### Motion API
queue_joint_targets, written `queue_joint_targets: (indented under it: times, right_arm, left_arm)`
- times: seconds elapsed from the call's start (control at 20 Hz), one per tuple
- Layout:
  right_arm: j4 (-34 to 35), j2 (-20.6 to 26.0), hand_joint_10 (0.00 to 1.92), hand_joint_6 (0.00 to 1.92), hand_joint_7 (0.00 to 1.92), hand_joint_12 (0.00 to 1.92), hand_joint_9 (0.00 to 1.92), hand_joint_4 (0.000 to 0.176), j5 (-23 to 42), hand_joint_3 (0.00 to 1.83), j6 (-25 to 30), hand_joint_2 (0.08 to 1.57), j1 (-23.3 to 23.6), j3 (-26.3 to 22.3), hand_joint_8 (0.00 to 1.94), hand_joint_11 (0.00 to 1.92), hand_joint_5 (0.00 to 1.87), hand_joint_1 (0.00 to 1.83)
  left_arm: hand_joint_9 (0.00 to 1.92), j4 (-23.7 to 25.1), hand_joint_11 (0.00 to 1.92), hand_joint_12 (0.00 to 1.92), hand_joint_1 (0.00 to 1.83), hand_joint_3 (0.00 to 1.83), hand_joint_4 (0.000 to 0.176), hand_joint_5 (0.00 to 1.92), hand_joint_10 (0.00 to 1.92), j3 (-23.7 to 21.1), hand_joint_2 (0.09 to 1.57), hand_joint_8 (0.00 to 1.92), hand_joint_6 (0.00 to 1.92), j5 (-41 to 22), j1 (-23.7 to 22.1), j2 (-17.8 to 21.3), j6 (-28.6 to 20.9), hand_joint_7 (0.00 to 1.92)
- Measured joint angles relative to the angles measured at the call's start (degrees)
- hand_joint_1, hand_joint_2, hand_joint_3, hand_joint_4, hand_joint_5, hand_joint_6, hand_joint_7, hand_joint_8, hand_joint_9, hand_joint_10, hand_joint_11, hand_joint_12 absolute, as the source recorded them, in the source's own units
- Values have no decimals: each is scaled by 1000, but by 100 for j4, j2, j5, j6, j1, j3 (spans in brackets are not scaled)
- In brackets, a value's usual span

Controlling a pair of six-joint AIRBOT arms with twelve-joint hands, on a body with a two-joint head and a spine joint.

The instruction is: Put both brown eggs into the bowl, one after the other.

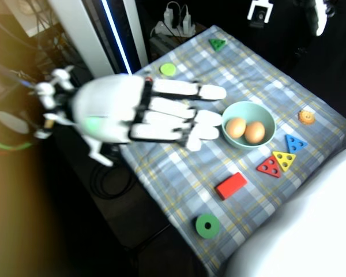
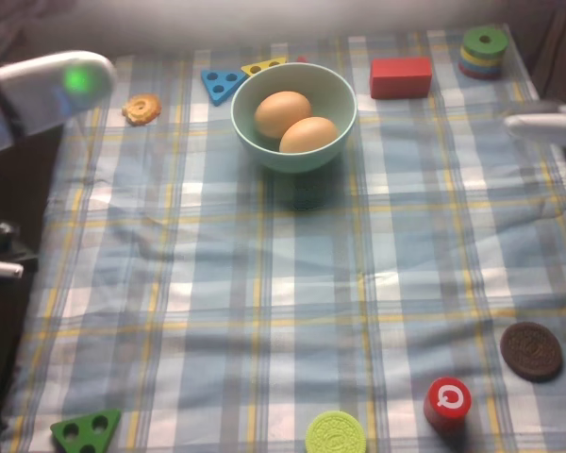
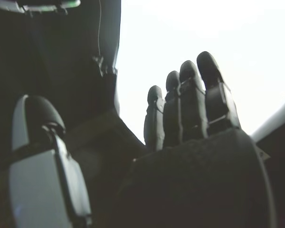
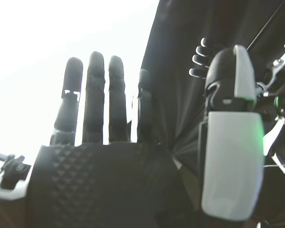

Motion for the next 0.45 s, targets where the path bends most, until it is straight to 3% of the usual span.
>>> queue_joint_targets:
  times: [0.05, 0.15, 0.2, 0.25, 0.3, 0.35, 0.4, 0.45]
  right_arm:
    - [155, 50, 24, 14, 541, 1000, 522, 56, 236, 10, 0, 1039, -337, -155, 6, 25, 415, 851]
    - [365, 87, 27, 3, 558, 985, 554, 64, 763, 7, 2, 1089, -841, -404, 9, 58, 442, 818]
    - [452, 105, 31, 2, 592, 969, 602, 86, 1021, 3, 2, 1118, -1099, -546, 6, 93, 458, 801]
    - [595, 127, 35, 1, 628, 1003, 656, 82, 1263, 1, 2, 1126, -1349, -675, 5, 113, 470, 784]
    - [756, 131, 35, 3, 663, 975, 706, 54, 1528, 1, 42, 1147, -1609, -772, 5, 179, 512, 690]
    - [960, 133, 19, 2, 667, 900, 706, 47, 1827, 0, 179, 1155, -1915, -796, 2, 214, 541, 602]
    - [1097, 149, 19, 0, 681, 940, 738, 48, 2009, 0, 258, 1156, -2103, -796, 2, 234, 536, 575]
    - [1281, 160, 19, 0, 691, 1006, 765, 48, 2094, 0, 291, 1158, -2190, -804, 1, 235, 545, 631]
  left_arm:
    - [184, 57, 0, 433, 837, 13, 128, 108, 1, 0, 921, 1, 1, -267, 175, 2, -289, 176]
    - [236, 188, 0, 524, 738, 4, 132, 58, 9, 0, 927, 3, 0, -741, 343, 2, -640, 184]
    - [191, 225, 0, 371, 759, 0, 164, 92, 7, 0, 919, 1, 5, -960, 411, 0, -767, 186]
    - [193, 225, 0, 495, 671, 6, 154, 112, 4, 0, 964, 1, 2, -1097, 444, -7, -848, 182]
    - [192, 170, 0, 594, 639, 7, 150, 141, 2, 0, 988, 2, 5, -1246, 468, -44, -883, 191]
    - [204, 101, 0, 722, 578, 4, 148, 140, 4, 0, 992, 2, 2, -1362, 498, -98, -953, 199]
    - [227, 87, 0, 841, 512, 13, 149, 100, 8, 0, 1042, 1, 0, -1408, 525, -138, -1021, 179]
    - [236, 81, 0, 865, 490, 20, 170, 99, 10, 9, 1068, 3, 3, -1421, 560, -160, -1071, 182]
